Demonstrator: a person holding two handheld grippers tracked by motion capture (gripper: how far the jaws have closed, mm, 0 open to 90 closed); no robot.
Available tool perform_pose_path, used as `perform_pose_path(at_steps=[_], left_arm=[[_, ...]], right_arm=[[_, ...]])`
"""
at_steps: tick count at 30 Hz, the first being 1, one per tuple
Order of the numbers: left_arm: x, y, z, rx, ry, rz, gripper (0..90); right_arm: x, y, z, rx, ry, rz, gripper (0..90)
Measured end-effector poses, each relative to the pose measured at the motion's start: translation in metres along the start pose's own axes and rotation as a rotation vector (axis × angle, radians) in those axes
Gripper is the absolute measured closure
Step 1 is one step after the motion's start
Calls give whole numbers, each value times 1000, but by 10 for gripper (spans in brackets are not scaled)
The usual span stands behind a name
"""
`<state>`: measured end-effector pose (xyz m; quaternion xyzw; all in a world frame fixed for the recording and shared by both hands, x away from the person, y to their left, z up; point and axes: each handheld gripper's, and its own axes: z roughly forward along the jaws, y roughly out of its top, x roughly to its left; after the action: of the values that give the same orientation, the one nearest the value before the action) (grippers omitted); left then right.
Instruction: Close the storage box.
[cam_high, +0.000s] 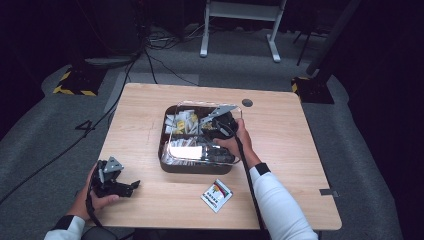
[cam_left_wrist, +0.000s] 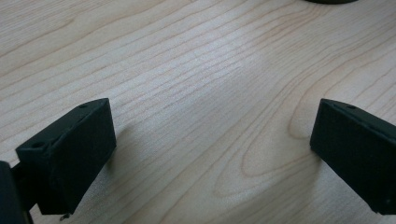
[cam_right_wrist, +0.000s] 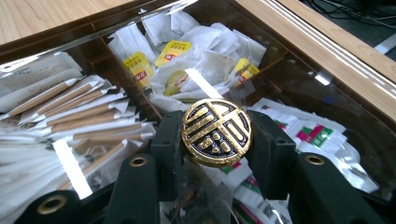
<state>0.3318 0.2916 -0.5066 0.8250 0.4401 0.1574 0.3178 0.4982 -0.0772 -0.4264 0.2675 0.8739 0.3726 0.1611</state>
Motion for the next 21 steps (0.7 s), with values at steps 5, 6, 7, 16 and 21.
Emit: perform_pose_path(at_steps=[5, 6, 7, 16, 21], left_arm=[[0, 0, 0, -1, -1, 0, 5], [0, 0, 0, 0, 0, 0, 5], [0, 0, 0, -1, -1, 0, 5], [0, 0, 0, -1, -1, 0, 4], [0, 0, 0, -1, -1, 0, 4]], right_arm=[[2, 5, 11, 10, 14, -3, 589], [2, 5, 11, 10, 14, -3, 589], [3, 6, 13, 13, 16, -3, 589], [12, 12, 21, 11, 32, -7, 589], [15, 10, 19, 13, 40, -9, 589]])
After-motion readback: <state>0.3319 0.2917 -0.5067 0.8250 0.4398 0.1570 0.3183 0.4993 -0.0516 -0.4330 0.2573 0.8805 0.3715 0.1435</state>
